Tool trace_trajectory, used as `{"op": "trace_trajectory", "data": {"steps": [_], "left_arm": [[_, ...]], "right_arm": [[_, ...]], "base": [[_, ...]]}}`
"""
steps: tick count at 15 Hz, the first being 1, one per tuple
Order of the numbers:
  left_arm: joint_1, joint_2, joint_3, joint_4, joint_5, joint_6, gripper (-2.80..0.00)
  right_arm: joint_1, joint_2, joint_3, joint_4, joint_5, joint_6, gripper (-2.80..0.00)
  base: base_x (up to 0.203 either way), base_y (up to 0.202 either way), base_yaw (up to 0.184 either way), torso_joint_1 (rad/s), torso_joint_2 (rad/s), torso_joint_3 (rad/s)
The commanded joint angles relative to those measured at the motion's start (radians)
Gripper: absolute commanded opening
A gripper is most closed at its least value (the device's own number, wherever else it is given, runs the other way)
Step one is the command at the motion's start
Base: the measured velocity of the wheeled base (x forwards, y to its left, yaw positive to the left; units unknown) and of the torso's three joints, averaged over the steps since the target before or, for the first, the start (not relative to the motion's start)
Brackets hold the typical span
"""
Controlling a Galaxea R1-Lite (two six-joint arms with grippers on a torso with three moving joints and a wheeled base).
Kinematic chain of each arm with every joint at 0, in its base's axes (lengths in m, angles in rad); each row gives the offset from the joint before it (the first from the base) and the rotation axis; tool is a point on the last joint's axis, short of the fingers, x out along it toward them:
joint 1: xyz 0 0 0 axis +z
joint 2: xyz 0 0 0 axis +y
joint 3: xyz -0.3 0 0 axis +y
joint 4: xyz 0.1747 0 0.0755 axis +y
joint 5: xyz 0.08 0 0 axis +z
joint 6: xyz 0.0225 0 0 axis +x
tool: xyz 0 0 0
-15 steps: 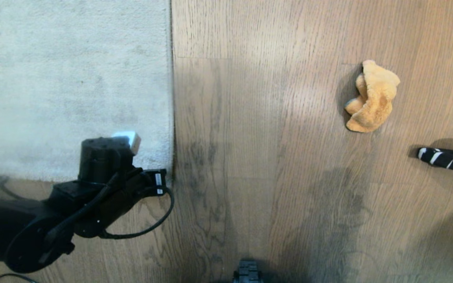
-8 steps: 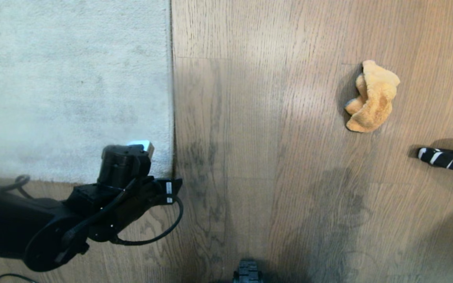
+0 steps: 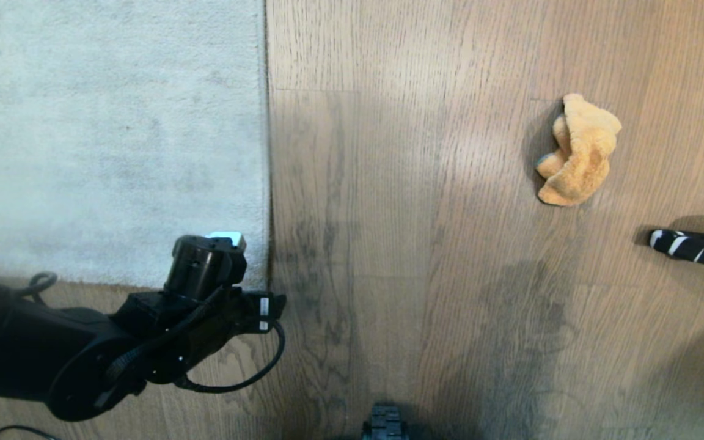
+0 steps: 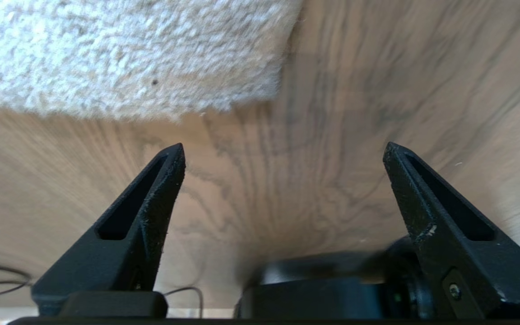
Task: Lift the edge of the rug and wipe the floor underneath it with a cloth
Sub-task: Lift up the carpet
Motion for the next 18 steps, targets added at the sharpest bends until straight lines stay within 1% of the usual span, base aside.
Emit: {"op": "trace_trajectory", "data": {"steps": [1, 3, 8, 10, 12, 15, 18], "left_arm": [[0.003, 0.003, 0.007, -0.003, 0.020, 0.019, 0.00], [0.012, 0.007, 0.007, -0.003, 0.055, 0.064, 0.00], [0.025, 0.040, 0.007, -0.017, 0.105, 0.127, 0.00], [0.029, 0.051, 0.005, -0.017, 0.138, 0.158, 0.00], [0.046, 0.069, 0.002, -0.024, 0.156, 0.207, 0.00], [0.067, 0.107, 0.001, -0.098, 0.184, 0.267, 0.00], [0.072, 0.138, 0.001, -0.172, 0.222, 0.323, 0.00]], "right_arm": [[0.000, 0.000, 0.000, -0.001, 0.000, 0.000, -2.80], [0.000, 0.001, 0.000, -0.001, 0.000, 0.000, -2.80], [0.000, 0.001, 0.000, -0.001, 0.000, 0.000, -2.80], [0.000, 0.001, 0.000, -0.001, 0.000, 0.000, -2.80], [0.000, 0.001, 0.000, -0.001, 0.000, 0.000, -2.80], [0.000, 0.001, 0.000, -0.001, 0.000, 0.000, -2.80], [0.000, 0.001, 0.000, -0.001, 0.000, 0.000, -2.80]], "base": [[0.000, 0.000, 0.000, 0.000, 0.00, 0.000], [0.000, 0.000, 0.000, 0.000, 0.00, 0.000], [0.000, 0.000, 0.000, 0.000, 0.00, 0.000], [0.000, 0.000, 0.000, 0.000, 0.00, 0.000], [0.000, 0.000, 0.000, 0.000, 0.00, 0.000], [0.000, 0.000, 0.000, 0.000, 0.00, 0.000], [0.000, 0.000, 0.000, 0.000, 0.00, 0.000]]}}
